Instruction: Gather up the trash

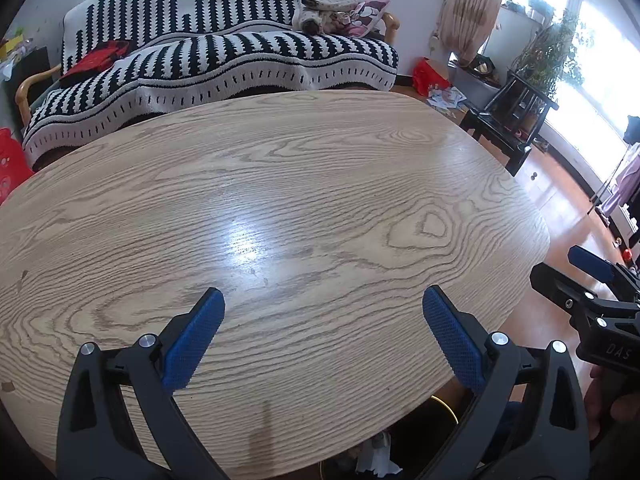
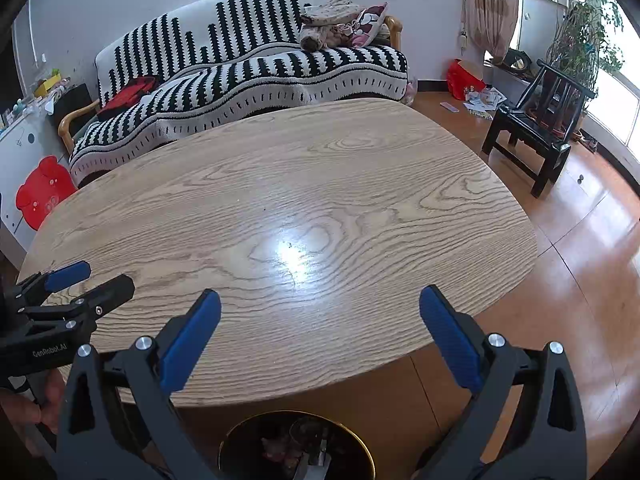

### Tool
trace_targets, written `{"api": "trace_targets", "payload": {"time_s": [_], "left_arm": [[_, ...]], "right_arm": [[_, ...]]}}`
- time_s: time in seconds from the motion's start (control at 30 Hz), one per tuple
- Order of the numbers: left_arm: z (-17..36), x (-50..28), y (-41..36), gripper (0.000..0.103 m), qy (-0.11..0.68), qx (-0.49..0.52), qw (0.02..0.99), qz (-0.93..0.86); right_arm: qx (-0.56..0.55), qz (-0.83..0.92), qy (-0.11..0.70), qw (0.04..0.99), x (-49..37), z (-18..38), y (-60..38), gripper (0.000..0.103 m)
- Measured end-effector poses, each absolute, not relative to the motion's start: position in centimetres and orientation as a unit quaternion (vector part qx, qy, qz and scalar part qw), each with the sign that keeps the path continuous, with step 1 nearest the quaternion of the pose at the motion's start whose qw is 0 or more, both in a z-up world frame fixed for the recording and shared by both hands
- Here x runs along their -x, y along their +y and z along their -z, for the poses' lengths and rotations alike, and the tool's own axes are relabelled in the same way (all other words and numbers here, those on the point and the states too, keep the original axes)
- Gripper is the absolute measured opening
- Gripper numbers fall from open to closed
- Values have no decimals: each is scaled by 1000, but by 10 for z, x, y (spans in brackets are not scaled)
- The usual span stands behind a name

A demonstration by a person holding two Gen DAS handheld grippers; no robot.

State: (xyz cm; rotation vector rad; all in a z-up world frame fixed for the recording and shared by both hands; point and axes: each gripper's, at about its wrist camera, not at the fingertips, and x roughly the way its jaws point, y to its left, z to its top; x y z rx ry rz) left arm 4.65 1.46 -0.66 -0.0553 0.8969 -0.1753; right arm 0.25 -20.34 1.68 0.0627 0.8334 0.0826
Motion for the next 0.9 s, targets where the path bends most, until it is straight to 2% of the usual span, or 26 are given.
{"api": "trace_targets", "payload": {"time_s": [0.9], "left_arm": [[8,-46,13,96,434,25,896,85]], "right_arm": [[-30,-40,406,913,-4,-17,-204,96]]}}
